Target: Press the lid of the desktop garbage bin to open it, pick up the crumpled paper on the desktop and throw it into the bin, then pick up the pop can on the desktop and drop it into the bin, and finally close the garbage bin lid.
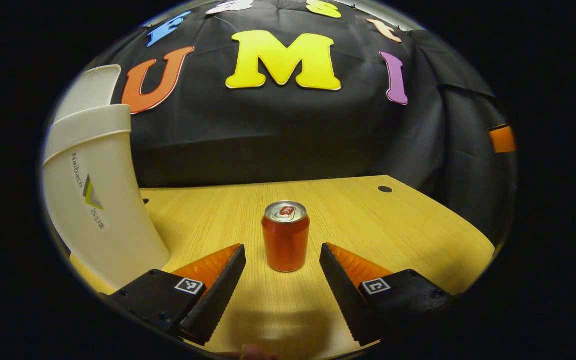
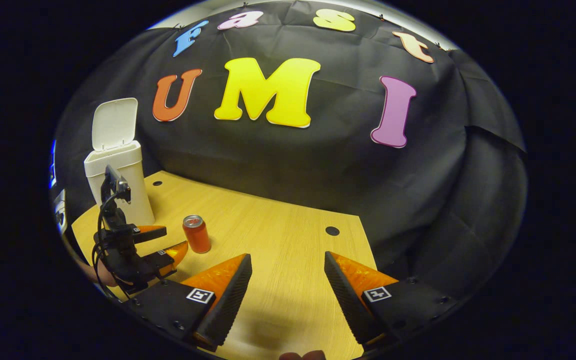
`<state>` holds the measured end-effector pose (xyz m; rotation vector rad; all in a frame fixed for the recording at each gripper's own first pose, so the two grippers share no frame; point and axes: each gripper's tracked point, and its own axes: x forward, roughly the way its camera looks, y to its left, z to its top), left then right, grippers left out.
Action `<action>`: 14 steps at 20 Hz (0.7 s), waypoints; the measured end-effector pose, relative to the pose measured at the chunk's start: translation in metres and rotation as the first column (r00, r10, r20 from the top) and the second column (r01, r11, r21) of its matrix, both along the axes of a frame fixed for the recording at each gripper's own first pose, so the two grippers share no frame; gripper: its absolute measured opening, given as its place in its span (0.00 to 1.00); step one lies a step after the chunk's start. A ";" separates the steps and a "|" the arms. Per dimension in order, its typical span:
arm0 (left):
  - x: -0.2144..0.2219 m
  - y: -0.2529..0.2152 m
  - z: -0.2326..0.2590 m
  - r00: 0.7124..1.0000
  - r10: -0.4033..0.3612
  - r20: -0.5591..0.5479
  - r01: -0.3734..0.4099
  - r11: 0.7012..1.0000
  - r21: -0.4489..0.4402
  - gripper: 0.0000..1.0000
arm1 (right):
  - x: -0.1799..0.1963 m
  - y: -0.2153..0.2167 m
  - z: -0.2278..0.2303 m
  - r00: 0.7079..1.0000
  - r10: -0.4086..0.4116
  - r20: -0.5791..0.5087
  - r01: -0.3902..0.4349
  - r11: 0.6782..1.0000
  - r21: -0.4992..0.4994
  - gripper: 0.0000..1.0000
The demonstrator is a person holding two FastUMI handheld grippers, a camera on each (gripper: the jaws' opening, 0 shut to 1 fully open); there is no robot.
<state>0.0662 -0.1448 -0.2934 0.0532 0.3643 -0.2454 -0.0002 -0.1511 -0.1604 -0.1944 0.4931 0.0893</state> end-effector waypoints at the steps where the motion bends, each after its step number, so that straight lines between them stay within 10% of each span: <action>1: 0.003 -0.003 -0.006 1.000 -0.001 -0.009 0.001 1.000 -0.001 0.99 | 0.001 -0.003 -0.003 1.000 0.000 -0.009 0.000 1.000 -0.003 0.92; 14: 0.041 -0.003 -0.031 0.999 0.032 -0.042 -0.032 0.999 0.013 0.98 | 0.013 -0.003 -0.035 0.994 0.030 -0.105 -0.030 1.000 -0.001 0.92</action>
